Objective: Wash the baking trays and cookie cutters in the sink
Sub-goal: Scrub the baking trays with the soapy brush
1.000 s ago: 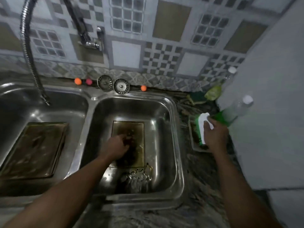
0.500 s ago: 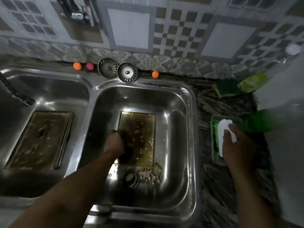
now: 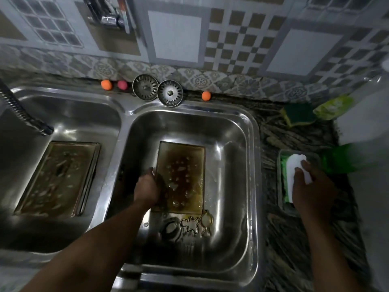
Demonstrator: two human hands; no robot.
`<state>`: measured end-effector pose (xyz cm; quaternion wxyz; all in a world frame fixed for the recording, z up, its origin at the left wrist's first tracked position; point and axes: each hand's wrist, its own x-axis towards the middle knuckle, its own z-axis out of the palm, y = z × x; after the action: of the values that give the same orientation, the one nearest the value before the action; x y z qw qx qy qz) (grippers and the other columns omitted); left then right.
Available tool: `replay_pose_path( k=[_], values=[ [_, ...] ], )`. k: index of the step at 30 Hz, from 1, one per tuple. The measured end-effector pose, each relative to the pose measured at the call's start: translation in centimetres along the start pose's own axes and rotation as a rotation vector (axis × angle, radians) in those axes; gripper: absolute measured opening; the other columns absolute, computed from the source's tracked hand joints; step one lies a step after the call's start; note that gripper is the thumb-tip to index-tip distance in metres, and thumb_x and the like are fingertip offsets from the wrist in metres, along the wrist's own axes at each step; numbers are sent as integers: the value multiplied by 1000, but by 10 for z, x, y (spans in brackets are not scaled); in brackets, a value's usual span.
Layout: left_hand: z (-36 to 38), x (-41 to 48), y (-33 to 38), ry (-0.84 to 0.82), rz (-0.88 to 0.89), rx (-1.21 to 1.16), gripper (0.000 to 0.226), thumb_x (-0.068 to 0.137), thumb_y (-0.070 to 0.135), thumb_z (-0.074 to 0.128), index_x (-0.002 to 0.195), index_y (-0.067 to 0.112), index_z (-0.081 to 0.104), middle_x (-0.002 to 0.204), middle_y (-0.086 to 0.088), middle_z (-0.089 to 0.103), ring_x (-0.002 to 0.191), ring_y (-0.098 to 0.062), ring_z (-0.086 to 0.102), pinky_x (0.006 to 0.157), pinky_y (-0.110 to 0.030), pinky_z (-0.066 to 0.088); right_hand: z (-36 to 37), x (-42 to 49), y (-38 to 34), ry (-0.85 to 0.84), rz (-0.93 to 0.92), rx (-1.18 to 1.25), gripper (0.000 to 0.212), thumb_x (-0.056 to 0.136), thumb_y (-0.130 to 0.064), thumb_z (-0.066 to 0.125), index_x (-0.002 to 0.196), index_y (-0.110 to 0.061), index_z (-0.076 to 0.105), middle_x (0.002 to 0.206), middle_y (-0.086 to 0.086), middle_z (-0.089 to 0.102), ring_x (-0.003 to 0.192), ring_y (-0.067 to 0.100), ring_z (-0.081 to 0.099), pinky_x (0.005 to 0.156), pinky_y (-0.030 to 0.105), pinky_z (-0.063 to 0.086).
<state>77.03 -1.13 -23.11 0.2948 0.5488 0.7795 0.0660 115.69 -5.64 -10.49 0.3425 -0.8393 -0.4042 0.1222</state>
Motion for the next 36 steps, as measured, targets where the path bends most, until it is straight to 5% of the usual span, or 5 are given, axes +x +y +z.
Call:
replay_pose_path(
  k=[8, 12, 17, 23, 36],
  values=[
    [-7, -2, 19, 8, -50, -305, 31, 95, 12, 58, 123, 7, 49, 107, -12, 61, 101, -33, 64, 77, -34, 46, 1, -1, 2, -12, -24, 18, 30, 94, -17, 59, 121, -5, 66, 127, 15, 63, 119, 29, 57, 104, 41, 45],
    [-16, -7, 23, -125, 189, -447, 79, 90, 2, 63, 153, 28, 22, 108, 4, 60, 94, -11, 61, 86, -30, 49, 2, -4, 0, -19, -32, 50, 30, 93, -14, 62, 120, -2, 66, 124, 18, 64, 118, 31, 58, 102, 32, 41],
    [-14, -2, 23, -142, 415, -223, 66, 89, 1, 61, 143, 35, 44, 130, -7, 58, 115, -21, 59, 100, -30, 47, -2, -9, -5, -39, -4, 75, 30, 93, -13, 62, 121, -3, 66, 126, 19, 63, 116, 32, 59, 97, 28, 40],
    [-25, -14, 32, -102, 412, -144, 73, 88, 4, 66, 151, 26, 35, 130, -7, 53, 118, -22, 55, 99, -29, 42, -20, -12, -22, 3, -22, 125, 30, 94, -12, 61, 122, -1, 66, 123, 18, 64, 114, 31, 60, 89, 17, 38],
    [-107, -49, 46, 308, 811, 68, 104, 61, 17, 91, 149, 30, 37, 130, -8, 50, 89, -30, 67, 62, -36, 59, -57, -30, -67, 246, -233, 301, 29, 93, -17, 64, 120, -8, 68, 118, 7, 68, 108, 11, 60, 90, 15, 42]
  ],
)
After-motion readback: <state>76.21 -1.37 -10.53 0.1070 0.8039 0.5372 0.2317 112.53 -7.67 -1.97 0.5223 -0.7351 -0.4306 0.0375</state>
